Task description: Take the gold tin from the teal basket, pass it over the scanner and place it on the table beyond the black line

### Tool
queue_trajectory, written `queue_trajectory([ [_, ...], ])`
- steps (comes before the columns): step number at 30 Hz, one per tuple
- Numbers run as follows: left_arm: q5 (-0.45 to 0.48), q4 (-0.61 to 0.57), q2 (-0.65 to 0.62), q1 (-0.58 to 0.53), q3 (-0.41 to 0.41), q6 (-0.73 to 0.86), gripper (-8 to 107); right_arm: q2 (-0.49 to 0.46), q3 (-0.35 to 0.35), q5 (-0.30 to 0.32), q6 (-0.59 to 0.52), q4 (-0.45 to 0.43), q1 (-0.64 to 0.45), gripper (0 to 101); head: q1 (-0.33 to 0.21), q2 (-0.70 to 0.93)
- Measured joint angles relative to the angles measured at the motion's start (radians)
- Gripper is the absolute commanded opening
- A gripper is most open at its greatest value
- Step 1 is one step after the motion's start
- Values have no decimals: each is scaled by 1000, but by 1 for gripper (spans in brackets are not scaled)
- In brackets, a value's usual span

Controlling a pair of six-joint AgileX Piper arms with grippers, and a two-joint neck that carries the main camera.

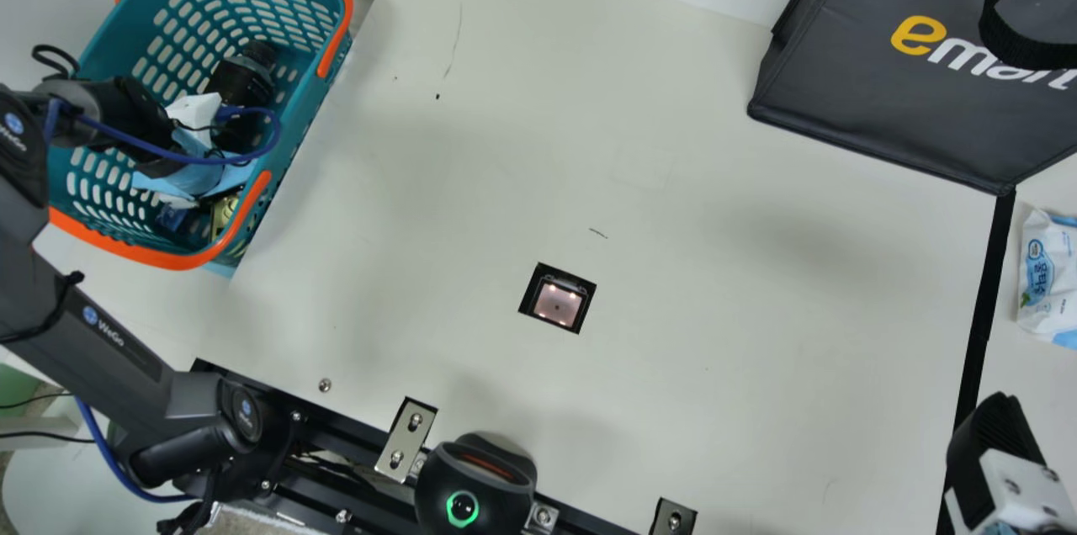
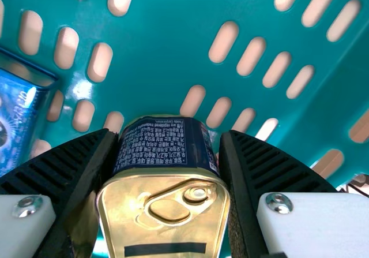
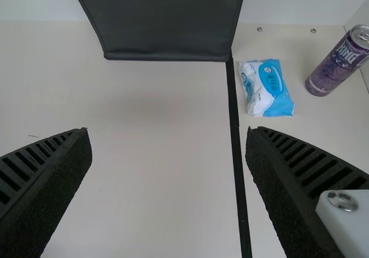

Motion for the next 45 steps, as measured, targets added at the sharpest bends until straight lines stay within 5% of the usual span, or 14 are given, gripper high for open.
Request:
queue_trajectory([
  [20,69,-92,-173,-21,-70,42,-8,0,0,0,0,0,0,95,0,0],
  [45,265,-209,-459,-28,-302,-20,-8,0,0,-1,0,0,0,95,0,0],
])
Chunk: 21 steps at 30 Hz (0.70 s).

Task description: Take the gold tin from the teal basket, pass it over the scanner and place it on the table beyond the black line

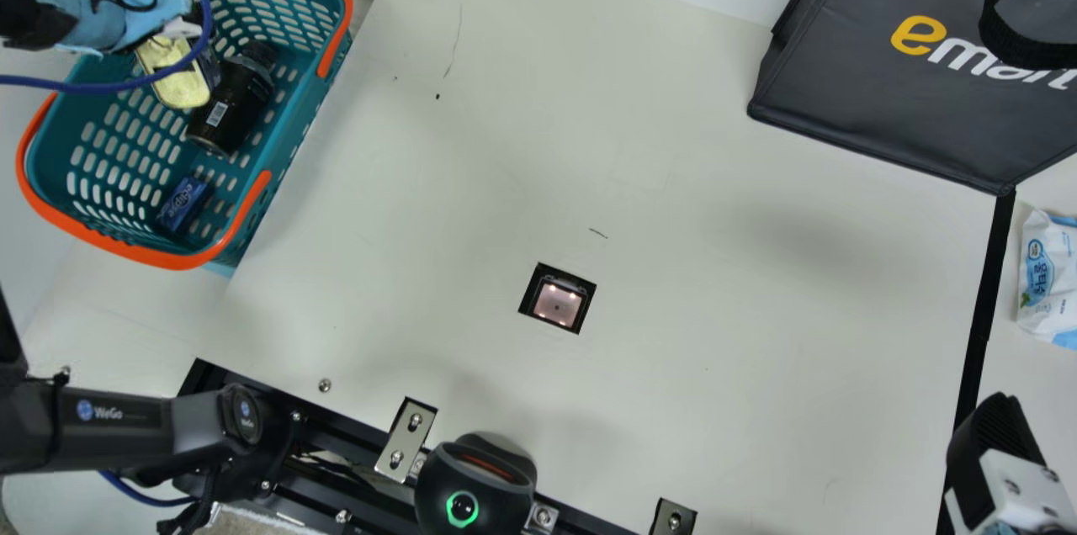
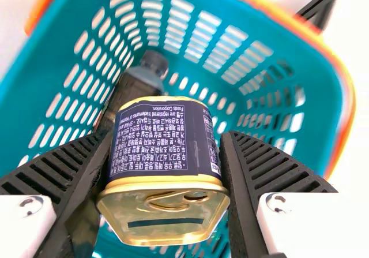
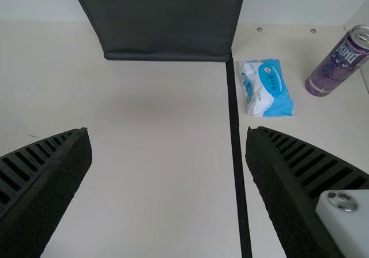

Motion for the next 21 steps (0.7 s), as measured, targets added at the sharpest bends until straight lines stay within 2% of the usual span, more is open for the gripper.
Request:
queue_trajectory([
  [8,112,-55,-101,-37,-32,12,-8,0,0,0,0,0,0,95,0,0],
  [21,226,-55,-276,-205,33,-54,-8,0,0,0,0,0,0,95,0,0],
])
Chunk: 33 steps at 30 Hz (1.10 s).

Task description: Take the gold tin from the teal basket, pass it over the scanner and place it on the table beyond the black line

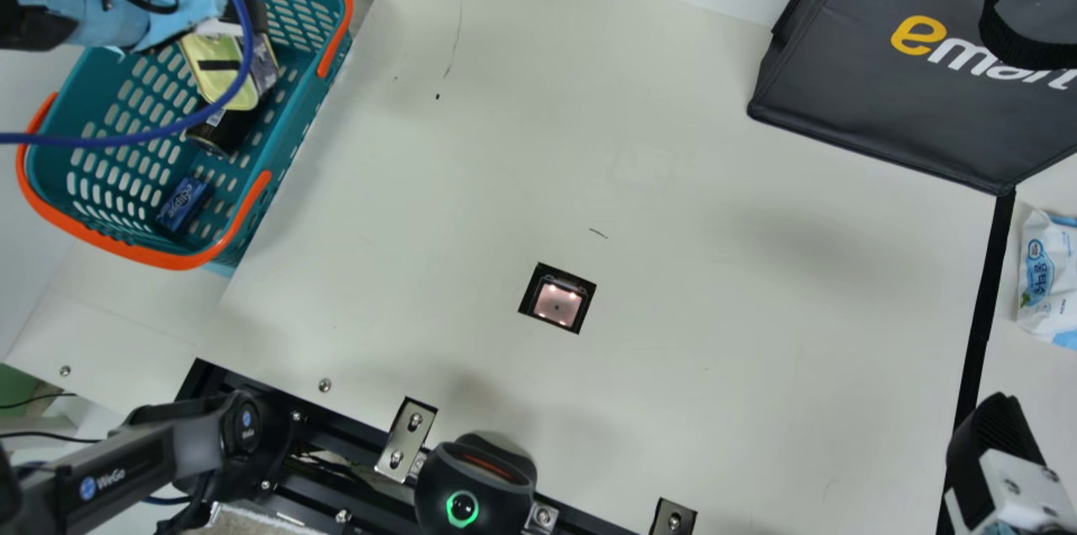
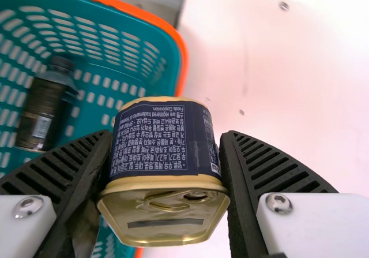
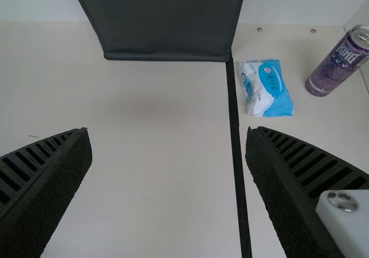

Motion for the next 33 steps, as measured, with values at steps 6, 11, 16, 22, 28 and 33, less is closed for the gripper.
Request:
queue_trajectory([
  [6,37,27,-60,-122,32,-81,-8,0,0,0,0,0,0,95,0,0],
  [11,60,60,-81,-237,55,-162,-8,0,0,0,0,0,0,95,0,0],
  [16,78,93,-85,-354,71,-257,-8,0,0,0,0,0,0,95,0,0],
  [22,113,109,-58,-483,73,-368,-8,0,0,0,0,0,0,95,0,0],
  [28,120,102,-12,-594,90,-463,-8,0,0,0,0,0,0,95,0,0],
  [33,120,85,25,-663,109,-519,-8,0,0,0,0,0,0,95,0,0],
])
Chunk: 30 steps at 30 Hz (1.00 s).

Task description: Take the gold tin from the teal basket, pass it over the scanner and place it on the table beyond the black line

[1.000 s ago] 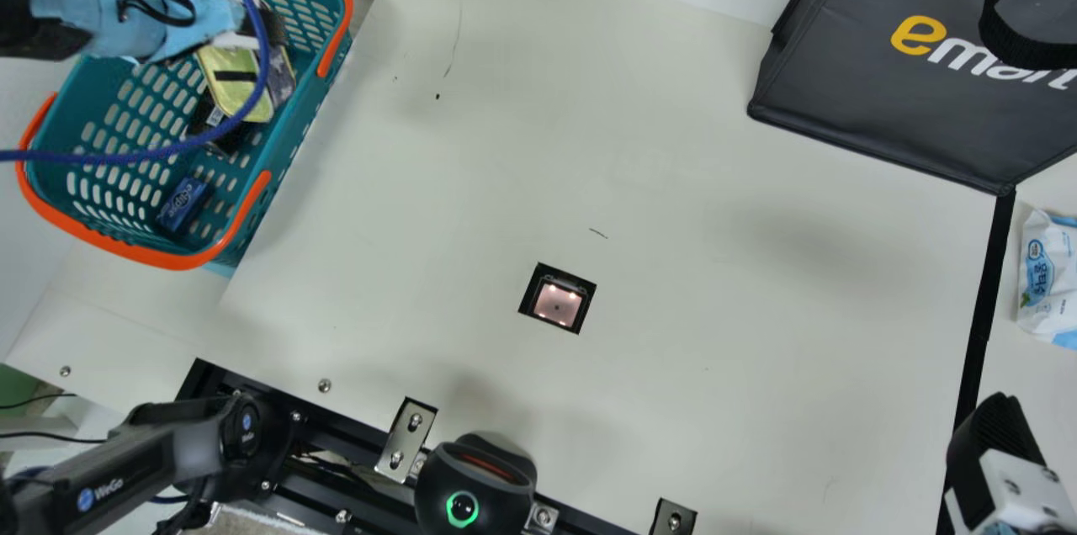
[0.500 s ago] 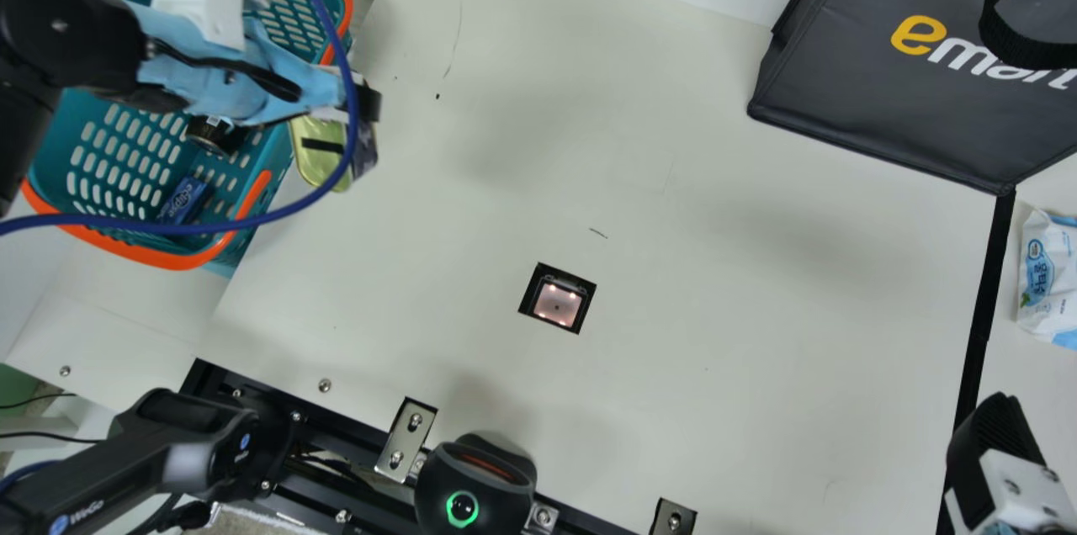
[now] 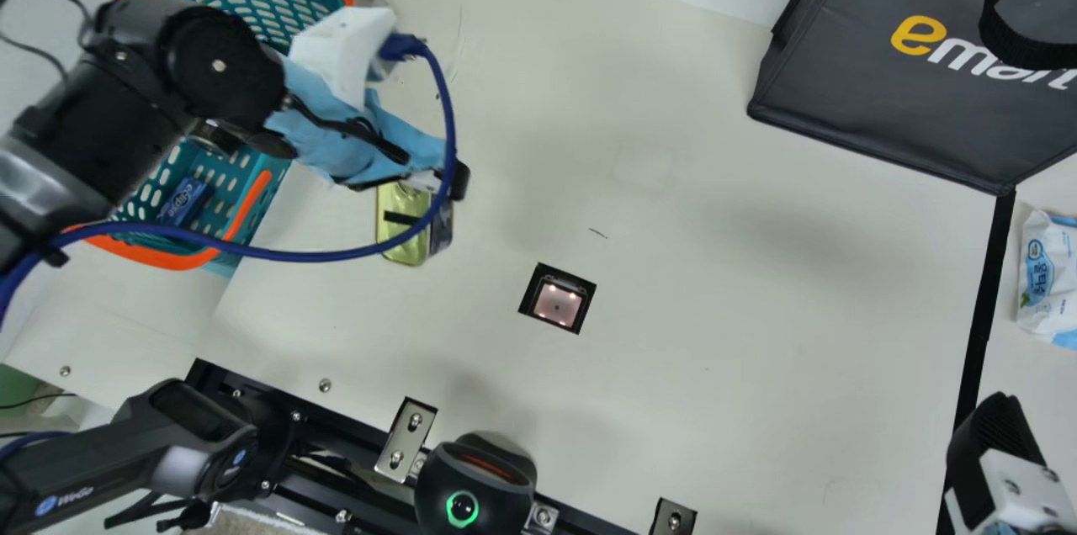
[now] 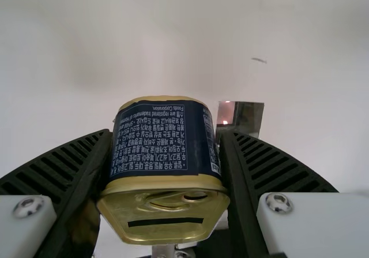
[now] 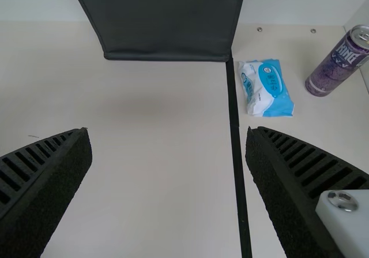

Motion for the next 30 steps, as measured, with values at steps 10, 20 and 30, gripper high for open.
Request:
queue_trajectory([
  [10,0,-34,64,-91,28,-69,-8,0,0,0,0,0,0,95,0,0],
  [20,0,-70,116,-152,38,-120,-8,0,0,0,0,0,0,95,0,0],
  [30,0,-115,154,-209,49,-158,-8,0,0,0,0,0,0,95,0,0],
])
